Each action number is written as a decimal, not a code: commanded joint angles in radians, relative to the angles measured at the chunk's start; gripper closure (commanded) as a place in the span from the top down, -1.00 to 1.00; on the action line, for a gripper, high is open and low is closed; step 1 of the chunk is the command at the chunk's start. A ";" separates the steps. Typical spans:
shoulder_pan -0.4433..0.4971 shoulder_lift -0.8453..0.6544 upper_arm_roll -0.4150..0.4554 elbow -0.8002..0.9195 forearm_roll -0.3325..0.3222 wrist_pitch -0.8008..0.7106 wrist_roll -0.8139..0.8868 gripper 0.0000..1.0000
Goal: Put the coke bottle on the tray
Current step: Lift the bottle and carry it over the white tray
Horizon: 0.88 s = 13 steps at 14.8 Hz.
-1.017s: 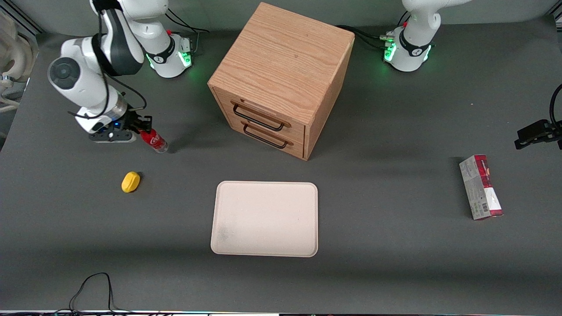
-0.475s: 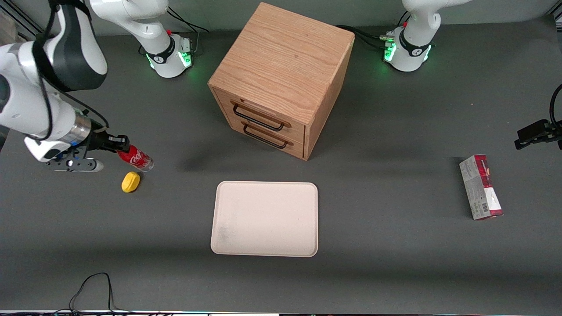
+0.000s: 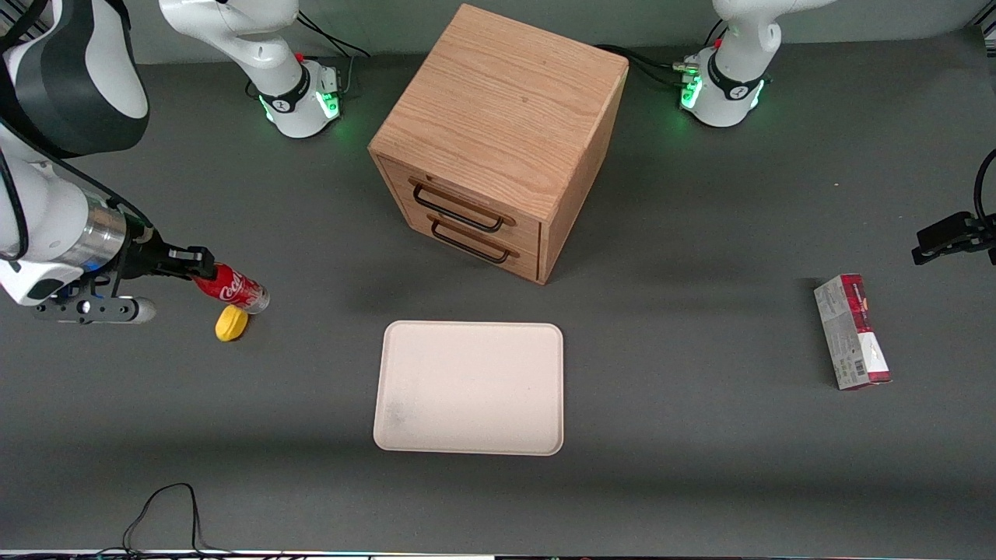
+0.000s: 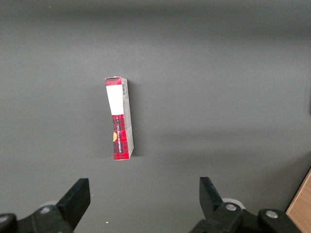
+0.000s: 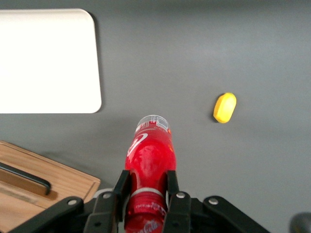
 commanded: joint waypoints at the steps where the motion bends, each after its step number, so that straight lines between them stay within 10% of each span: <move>1: 0.006 0.147 0.040 0.286 0.003 -0.108 0.065 -1.00; 7: 0.026 0.329 0.249 0.385 -0.145 0.070 0.353 -1.00; 13: 0.075 0.435 0.260 0.377 -0.173 0.193 0.387 -1.00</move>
